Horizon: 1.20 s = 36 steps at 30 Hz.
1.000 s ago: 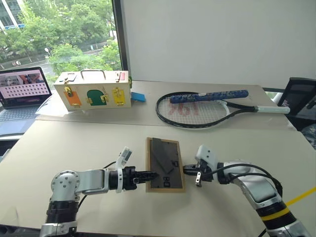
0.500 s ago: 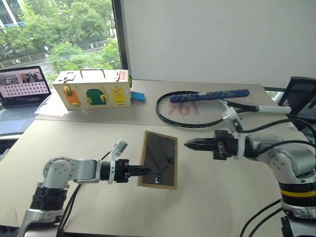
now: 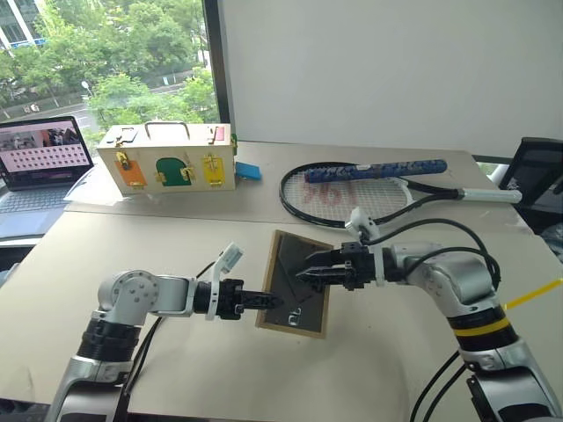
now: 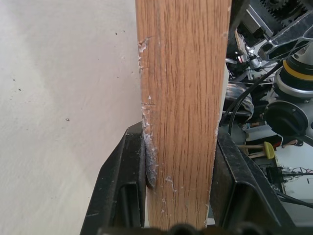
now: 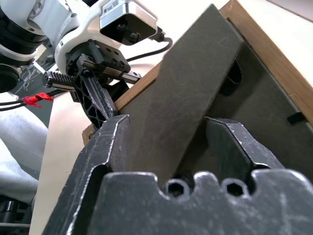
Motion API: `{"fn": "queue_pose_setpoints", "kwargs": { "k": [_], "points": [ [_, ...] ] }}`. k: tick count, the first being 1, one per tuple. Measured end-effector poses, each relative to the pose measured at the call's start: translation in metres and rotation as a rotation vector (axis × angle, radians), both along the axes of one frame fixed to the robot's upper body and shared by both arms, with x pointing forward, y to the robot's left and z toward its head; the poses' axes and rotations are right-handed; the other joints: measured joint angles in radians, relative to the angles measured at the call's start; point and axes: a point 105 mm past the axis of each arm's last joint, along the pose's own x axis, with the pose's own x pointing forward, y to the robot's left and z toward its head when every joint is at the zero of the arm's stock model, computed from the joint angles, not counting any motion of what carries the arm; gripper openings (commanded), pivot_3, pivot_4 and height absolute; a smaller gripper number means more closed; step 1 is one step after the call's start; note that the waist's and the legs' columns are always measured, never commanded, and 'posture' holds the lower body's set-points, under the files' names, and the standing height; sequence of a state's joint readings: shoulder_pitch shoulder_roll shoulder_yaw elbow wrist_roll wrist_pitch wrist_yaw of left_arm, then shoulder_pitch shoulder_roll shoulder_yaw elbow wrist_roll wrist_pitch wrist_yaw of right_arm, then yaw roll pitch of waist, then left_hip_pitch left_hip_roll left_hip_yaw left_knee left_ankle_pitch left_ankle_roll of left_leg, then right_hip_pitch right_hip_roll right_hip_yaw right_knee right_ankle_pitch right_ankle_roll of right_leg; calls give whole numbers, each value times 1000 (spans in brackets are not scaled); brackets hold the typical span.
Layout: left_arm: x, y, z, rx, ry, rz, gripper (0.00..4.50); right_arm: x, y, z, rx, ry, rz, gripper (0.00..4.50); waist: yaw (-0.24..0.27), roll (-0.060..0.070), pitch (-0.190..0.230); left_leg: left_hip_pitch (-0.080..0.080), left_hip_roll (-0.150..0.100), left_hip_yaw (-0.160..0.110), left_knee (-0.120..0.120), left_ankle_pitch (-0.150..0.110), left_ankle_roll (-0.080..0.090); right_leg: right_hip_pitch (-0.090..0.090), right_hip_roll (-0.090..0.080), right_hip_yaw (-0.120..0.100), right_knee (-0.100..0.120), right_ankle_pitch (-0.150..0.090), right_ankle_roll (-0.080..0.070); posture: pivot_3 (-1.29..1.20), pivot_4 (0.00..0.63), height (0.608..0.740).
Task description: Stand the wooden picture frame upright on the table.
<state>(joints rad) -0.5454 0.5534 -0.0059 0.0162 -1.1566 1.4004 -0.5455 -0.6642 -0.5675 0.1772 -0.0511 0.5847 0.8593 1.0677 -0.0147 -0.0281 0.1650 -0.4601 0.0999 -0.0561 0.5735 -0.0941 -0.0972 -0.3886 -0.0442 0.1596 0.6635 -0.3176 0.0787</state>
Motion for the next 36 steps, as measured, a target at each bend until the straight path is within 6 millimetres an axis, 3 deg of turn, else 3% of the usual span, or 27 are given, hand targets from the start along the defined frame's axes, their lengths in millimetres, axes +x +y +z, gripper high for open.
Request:
{"fn": "queue_pose_setpoints", "kwargs": {
  "k": [7, 11, 19, 22, 27, 33, 36],
  "points": [
    [5, -6, 1, -7, -10, -3, 1141, -16, 12, -3, 13, 7, 93, 2808, 2, 0, 0, 0, 0, -1, 1, 0, 0, 0, 0, -1, 0, 0, 0, 0, 150, 740],
    [4, -11, -1, -26, 21, -20, 1141, -25, 0, -3, -22, -4, 110, 2808, 1, 0, 0, 0, 0, -1, 0, 0, 0, 0, 0, -1, 0, 0, 0, 0, 150, 740],
    [12, -15, -6, -73, 129, -3, 1141, -19, -11, -6, -46, -52, 39, 2808, -7, 0, 0, 0, 0, -1, 0, 0, 0, 0, 0, -1, 1, 0, 0, 0, 150, 740],
    [21, 0, 0, -104, 149, 57, 1141, -1, -27, -9, -98, -149, -90, 2808, -10, 0, 0, 0, 0, -1, 0, 0, 0, 0, 0, -1, 1, 0, 0, 0, 150, 740],
    [24, 16, 1, -119, 173, 94, 1141, -2, -68, -12, -159, -188, -205, 2808, -3, 0, 0, 0, 0, -1, -1, 0, 0, 0, 0, -1, 0, 0, 0, 0, 150, 740],
    [25, 18, 5, -180, 225, 71, 1141, 21, -103, 7, -308, -602, -320, 2808, -10, 0, 0, 0, 0, -1, 0, 0, 0, 0, 0, -2, 1, 0, 1, 0, 150, 740],
    [25, 16, 9, -189, 241, 47, 1141, 24, -102, 2, -395, -772, -267, 3586, -10, 0, 0, 0, 0, -1, 0, 0, 0, 0, 0, -2, 1, 0, 1, 0, 150, 740]
  ]
}}
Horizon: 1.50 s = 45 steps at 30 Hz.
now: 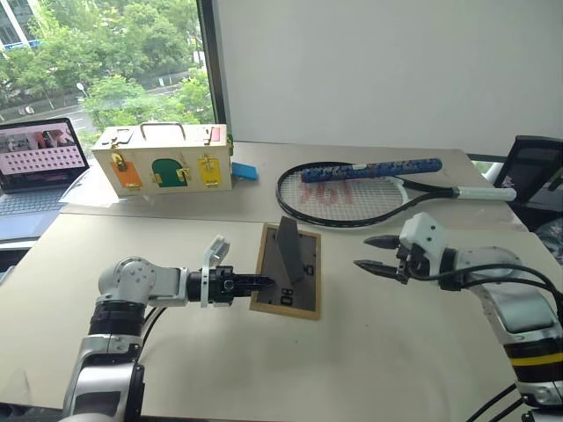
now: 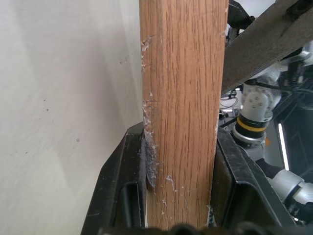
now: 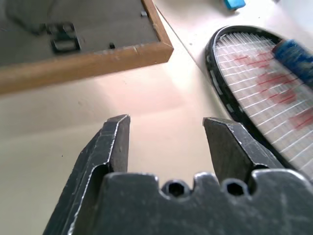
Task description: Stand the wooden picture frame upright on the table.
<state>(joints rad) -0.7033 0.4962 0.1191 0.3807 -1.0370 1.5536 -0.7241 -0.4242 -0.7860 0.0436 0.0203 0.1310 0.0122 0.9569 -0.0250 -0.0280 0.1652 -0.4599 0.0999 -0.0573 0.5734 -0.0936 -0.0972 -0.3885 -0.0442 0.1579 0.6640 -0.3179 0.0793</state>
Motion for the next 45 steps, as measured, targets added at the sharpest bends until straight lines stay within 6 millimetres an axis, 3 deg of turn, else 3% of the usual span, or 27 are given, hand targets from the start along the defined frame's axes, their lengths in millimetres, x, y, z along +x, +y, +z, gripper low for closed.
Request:
{"fn": "queue_pose_setpoints", "kwargs": {
  "k": [3, 8, 15, 23, 29, 37, 41, 45],
  "points": [
    [2, -2, 0, 14, 11, -19, 1141, 0, 4, -14, -136, -125, 69, 4422, 1, 0, 0, 0, 0, 0, 0, 0, 0, 0, 0, 0, 0, 0, 0, 0, 150, 740],
    [4, -3, -6, 37, 44, -38, 1141, -4, 16, -34, -320, -429, 186, 4422, 1, 0, 0, 0, 0, 0, 0, 0, 0, 0, 0, 0, 0, 0, 0, 0, 150, 740],
    [-1, -8, -12, 78, 30, -98, 1141, -5, 50, -22, -404, -846, 295, 4422, -11, 1, 0, 1, 0, 0, -1, 2, -3, 0, 0, 0, 1, 0, -1, 0, 150, 740],
    [0, -5, -10, 78, 22, -94, 1141, 5, 56, -27, -445, -998, 306, 4422, -14, 1, 0, 1, 0, -1, -1, 2, -2, 1, 0, -1, 2, 0, -1, 0, 150, 740],
    [0, -1, 2, 40, 29, -100, 1141, 4, 52, -39, -441, -1055, 313, 4422, -16, 1, 0, 1, 0, -1, -1, 2, -2, 1, 0, -1, 2, 0, -1, 0, 150, 740],
    [-13, -6, -4, 14, 57, -135, 1141, 5, 56, -23, -394, -1142, 297, 4422, -21, 1, 0, 1, 0, -2, -1, 2, -2, 1, 0, -1, 3, 1, -1, 0, 150, 740],
    [-14, -8, -3, 16, 54, -145, 1141, 3, 60, -28, -384, -1118, 318, 3395, -20, 1, 0, 1, 0, -2, -1, 2, -2, 2, 0, -1, 3, 1, -1, 0, 150, 740],
    [-14, -10, -2, 16, 23, -153, 1141, 4, 56, -32, -395, -1087, 319, 1902, -19, 1, 0, 1, 0, -2, -1, 2, -2, 2, 0, -1, 3, 1, -1, 0, 150, 740]
  ]
}}
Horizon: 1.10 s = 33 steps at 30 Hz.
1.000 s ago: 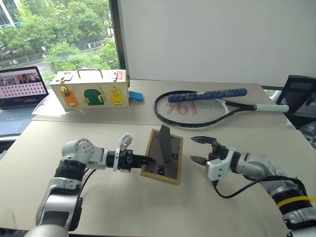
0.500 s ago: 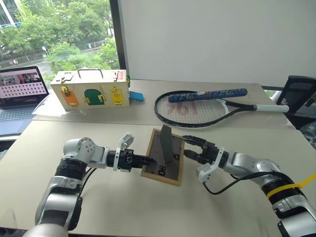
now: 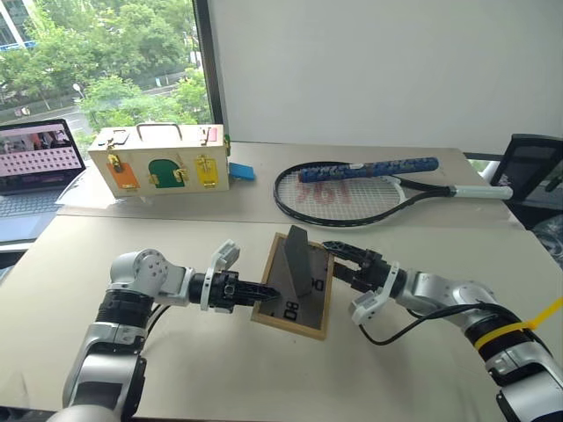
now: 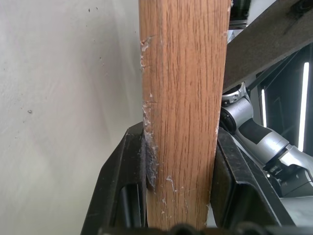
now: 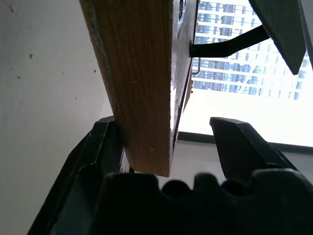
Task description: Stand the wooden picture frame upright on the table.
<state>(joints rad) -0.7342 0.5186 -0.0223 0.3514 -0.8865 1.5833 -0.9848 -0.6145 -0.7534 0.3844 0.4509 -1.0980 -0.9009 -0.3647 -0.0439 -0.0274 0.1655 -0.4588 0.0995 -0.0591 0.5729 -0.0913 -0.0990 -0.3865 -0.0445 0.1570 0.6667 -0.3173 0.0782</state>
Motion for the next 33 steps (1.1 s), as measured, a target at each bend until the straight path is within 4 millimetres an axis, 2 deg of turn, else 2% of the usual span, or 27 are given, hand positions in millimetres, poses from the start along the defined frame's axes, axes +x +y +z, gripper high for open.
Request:
{"fn": "queue_pose_setpoints", "kwargs": {
  "k": [2, 7, 9, 10, 11, 15, 20, 23, 24, 26, 28, 31, 33],
  "points": [
    [0, 0, 1, -16, -16, -2, 1141, 0, -1, 4, 17, -1, 4, 1374, -1, 0, 0, 0, 0, 0, 0, 0, 0, 0, 0, 0, 0, 0, 0, 0, 150, 740],
    [-3, 0, -10, -35, -151, -11, 1141, -3, -2, 6, 9, -7, 18, 1337, -2, 0, 0, 1, 0, 0, -1, 0, 0, 0, 0, 0, 1, 0, 0, 0, 150, 740],
    [-1, 1, -12, -56, -226, 4, 2189, -3, -3, 7, 4, -8, 19, 1337, -1, 0, 0, 1, 0, 0, 0, 0, 0, 0, 0, 0, 1, 0, 0, 0, 150, 740],
    [1, 1, -12, -41, -272, 11, 2497, -3, -5, 5, -2, 3, 11, 1328, -1, 0, 0, 1, 0, 0, 0, 0, 0, 0, 0, 0, 1, 0, 0, 0, 150, 740],
    [6, 5, -11, -1, -339, 19, 2990, -2, -6, 3, -9, 16, 6, 1234, 0, 0, 0, 1, 0, 0, 0, 1, 0, 0, 0, 0, 1, 0, -1, 0, 150, 740],
    [11, 20, -2, 61, -450, 35, 4484, -1, -8, 6, 18, 27, 0, 1198, -1, 0, 0, 1, 0, 0, 0, 1, 1, 0, 0, 0, 1, 0, -1, 0, 150, 740],
    [24, 43, 10, 83, -632, 174, 4500, 4, -13, 11, 44, 39, -16, 1196, -3, 0, 0, 1, 0, 0, 0, 1, 1, 0, 0, 0, 1, 0, -1, 0, 150, 740],
    [23, 70, 22, 72, -760, 310, 4500, 11, -18, 18, 116, 105, -50, 1196, -11, 0, 0, 1, 0, 0, -1, 1, 1, 0, 0, 0, 1, 0, -1, 0, 150, 740],
    [21, 78, 25, 73, -784, 336, 4500, 14, -18, 20, 147, 159, -63, 1195, -14, -1, 0, 1, 0, 0, -1, 1, 1, 1, 0, 0, 0, 0, -1, 0, 150, 740],
    [23, 95, 28, 136, -854, 393, 4500, 24, -16, 20, 288, 397, -116, 1191, -23, -2, 1, 5, 0, -1, -1, 0, 1, 8, 0, -1, -1, 0, -1, 0, 150, 740],
    [33, 110, 22, 321, -1025, 458, 4500, 25, -4, 12, 470, 838, -104, 1185, -23, -1, 2, 17, 0, -2, -1, -1, 3, 24, -1, -3, -5, 0, -1, 0, 150, 740],
    [31, 113, 11, 403, -1135, 475, 4500, 11, 11, 15, 554, 1278, 36, 1183, -14, 1, 4, 19, 1, -2, -1, -1, 3, 27, -1, -5, -5, 0, -1, 0, 150, 740],
    [32, 110, 6, 422, -1163, 499, 4500, 8, 10, 26, 668, 1494, 103, 1178, 1, 1, 4, 19, 1, -2, 0, -1, 3, 26, -1, -6, -4, 0, -1, 0, 150, 740]
  ]
}}
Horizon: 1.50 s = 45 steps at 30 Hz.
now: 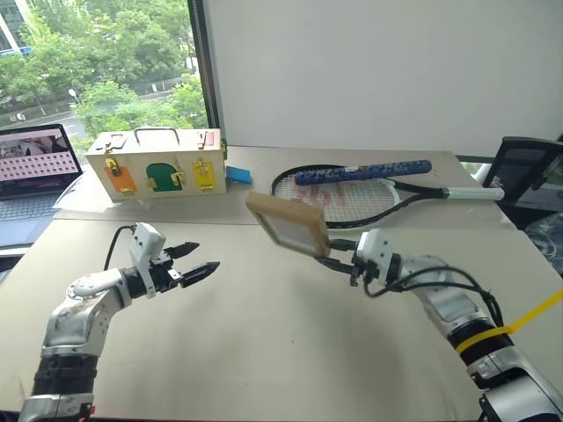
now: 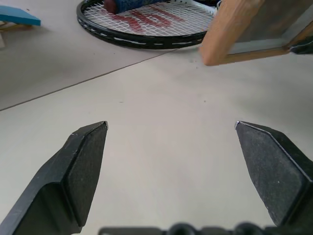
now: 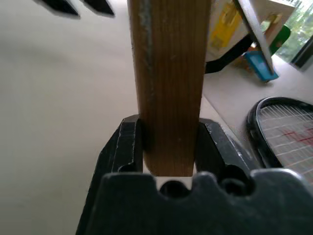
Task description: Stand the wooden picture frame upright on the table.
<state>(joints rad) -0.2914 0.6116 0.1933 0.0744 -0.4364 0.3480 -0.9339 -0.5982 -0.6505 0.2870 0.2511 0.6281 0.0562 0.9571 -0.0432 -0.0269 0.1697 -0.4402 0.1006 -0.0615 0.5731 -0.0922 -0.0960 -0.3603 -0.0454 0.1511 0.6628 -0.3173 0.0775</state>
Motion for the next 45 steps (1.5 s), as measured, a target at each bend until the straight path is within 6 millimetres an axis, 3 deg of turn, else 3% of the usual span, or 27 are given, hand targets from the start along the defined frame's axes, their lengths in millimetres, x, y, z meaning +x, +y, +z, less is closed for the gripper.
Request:
{"fn": "queue_pose_setpoints", "kwargs": {
  "k": [2, 4, 9, 15, 20, 26, 45],
  "points": [
    [3, 2, -4, 60, -46, 60, 4500, -8, -2, 12, 123, 210, 65, 1177, 8, 0, 0, 0, 0, 0, 0, 0, 0, 0, 0, 0, 0, 0, 0, 0, 150, 740],
    [4, 2, -4, 70, -68, 85, 4500, -19, 1, 13, 126, 315, 131, 1177, 10, 0, 0, -1, 0, 0, 0, 0, 0, -2, 0, 0, 0, -1, 0, 0, 150, 740],
    [9, -6, -3, 62, -135, 132, 4500, -20, 23, -13, 86, 449, 123, 1177, 2, 0, 0, -6, 0, 0, 0, 0, 0, -10, 1, 1, 2, -1, 0, 0, 150, 740],
    [12, -23, -11, 47, -142, 156, 4500, -14, 27, -30, 9, 451, 80, 1177, 9, 0, 0, -8, 0, 0, 0, 0, 0, -11, 0, 0, 1, -1, 0, 0, 150, 740],
    [17, -24, -10, 26, -152, 208, 4500, -36, 28, -48, -77, 483, 153, 1177, 13, 0, 0, -8, 0, 0, 0, 0, 0, -11, 0, 0, 1, -1, 0, 0, 150, 740],
    [18, -22, -6, 36, -164, 211, 4500, -45, 30, -59, -90, 506, 168, 1177, 4, 0, 0, -7, 0, 0, 0, 0, 0, -11, 0, 0, 1, -1, 0, 0, 150, 740],
    [19, -30, -2, 51, -171, 157, 4500, -52, 35, -67, -65, 566, 192, 1176, 1, 0, 0, -7, 0, 0, 0, 0, 0, -10, 1, 0, 1, -1, 0, 0, 150, 740]
  ]
}}
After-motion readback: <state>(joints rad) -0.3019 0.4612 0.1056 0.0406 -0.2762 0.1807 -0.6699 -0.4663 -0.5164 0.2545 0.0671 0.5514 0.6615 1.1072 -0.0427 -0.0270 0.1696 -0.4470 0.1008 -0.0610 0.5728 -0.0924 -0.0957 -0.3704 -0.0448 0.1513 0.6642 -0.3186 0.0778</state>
